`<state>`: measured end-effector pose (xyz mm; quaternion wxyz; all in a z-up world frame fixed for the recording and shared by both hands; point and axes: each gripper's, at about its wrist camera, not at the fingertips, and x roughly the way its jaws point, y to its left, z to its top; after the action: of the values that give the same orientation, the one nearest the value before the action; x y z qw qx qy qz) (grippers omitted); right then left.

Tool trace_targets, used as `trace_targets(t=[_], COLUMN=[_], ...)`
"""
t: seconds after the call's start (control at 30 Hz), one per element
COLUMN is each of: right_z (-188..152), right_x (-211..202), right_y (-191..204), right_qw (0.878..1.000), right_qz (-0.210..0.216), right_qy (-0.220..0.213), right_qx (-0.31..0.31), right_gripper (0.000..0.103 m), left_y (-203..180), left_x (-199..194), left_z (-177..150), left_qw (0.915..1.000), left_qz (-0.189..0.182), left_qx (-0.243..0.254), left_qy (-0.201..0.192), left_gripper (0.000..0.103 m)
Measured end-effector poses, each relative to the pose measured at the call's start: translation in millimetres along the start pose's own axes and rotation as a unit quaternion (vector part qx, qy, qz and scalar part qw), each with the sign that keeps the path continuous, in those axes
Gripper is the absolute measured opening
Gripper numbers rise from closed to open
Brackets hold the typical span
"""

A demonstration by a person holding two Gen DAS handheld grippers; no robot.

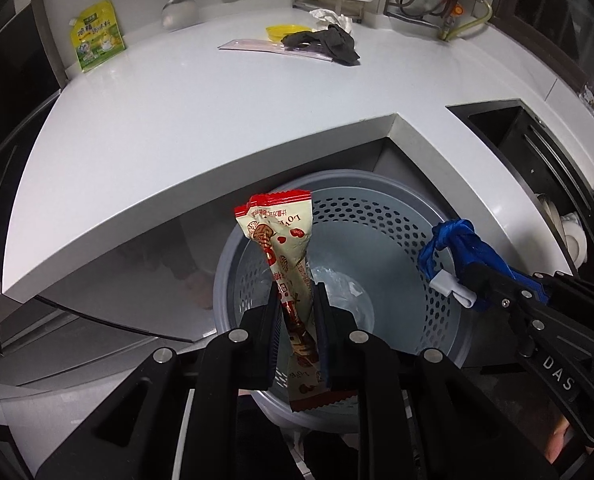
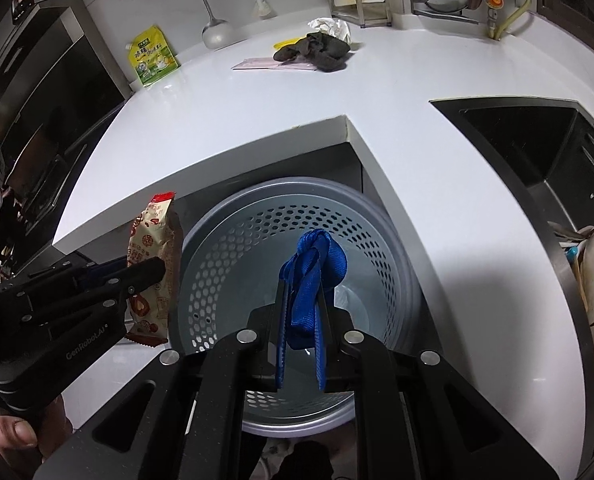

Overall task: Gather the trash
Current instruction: 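Open both tools to drop the wrapper and ribbon into the wastebasket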

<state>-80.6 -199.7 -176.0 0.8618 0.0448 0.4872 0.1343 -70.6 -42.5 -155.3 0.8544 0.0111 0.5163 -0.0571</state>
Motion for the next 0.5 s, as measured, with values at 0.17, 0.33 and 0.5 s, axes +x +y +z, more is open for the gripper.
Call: trace_targets(t=[0.17,0.33,0.5], right_z=[-1,0,1], right_x=[-6,-12,-14], right_y=[3,1,0], right_qw=[1.000,1.000,1.000], right_qz=[-0.006,-0.005,-0.005], right_qy=[-0.010,-0.019,-0.022], right_qx=[-0.001,0.005,0.008], right_gripper=[0.036,0.044,0.049], left_y=[3,7,8], left_x=[-1,-1,-6], left_z=[-2,-3,-2], left_qw=[1.0000,0.9999,0.9999], left_qz=[-0.001,0.001,0.004], left_qx=[-0.004,-0.012,-0.014], left_qy=[0.002,0.003,-0.004], left_gripper=[0.044,0.051,0.058])
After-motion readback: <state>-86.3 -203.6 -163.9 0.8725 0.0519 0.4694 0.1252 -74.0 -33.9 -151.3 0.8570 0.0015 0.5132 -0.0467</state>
